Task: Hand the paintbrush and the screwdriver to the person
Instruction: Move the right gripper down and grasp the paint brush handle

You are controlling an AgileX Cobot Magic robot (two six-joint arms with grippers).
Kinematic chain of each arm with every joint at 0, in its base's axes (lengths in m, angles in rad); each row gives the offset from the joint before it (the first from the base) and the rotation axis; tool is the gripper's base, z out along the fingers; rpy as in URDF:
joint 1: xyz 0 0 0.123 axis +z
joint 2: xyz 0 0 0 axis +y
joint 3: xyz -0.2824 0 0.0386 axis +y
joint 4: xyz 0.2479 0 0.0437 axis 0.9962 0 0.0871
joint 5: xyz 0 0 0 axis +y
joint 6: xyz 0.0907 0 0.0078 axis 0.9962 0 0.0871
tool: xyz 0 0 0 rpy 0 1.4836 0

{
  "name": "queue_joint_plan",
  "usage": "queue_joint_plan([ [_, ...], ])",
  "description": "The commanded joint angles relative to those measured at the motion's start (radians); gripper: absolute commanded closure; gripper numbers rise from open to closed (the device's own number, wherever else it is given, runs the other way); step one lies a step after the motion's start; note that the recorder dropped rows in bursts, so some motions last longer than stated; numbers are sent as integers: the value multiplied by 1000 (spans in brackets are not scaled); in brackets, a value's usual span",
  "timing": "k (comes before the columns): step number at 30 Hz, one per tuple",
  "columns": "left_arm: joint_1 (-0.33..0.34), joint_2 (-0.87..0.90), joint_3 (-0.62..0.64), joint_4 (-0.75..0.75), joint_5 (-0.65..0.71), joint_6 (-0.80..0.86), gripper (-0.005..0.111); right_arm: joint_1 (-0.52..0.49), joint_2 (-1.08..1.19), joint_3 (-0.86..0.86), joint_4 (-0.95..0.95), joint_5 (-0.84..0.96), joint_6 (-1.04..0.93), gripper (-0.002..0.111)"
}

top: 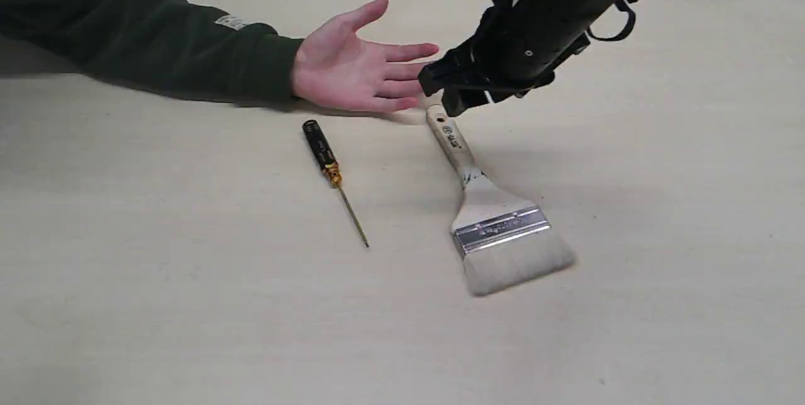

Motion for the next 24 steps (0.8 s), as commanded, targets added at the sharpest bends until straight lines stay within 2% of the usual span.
queue_joint_plan([
  [1, -8, -2, 2, 0, -12, -2, 107, 2, 46, -20, -25, 22, 16, 54],
  [16, -8, -2, 2, -3, -9, -2, 107, 2, 181, -22, -26, 27, 24, 54],
  [24, -8, -2, 2, -3, -10, -2, 107, 2, 185, -22, -24, 103, 24, 54],
])
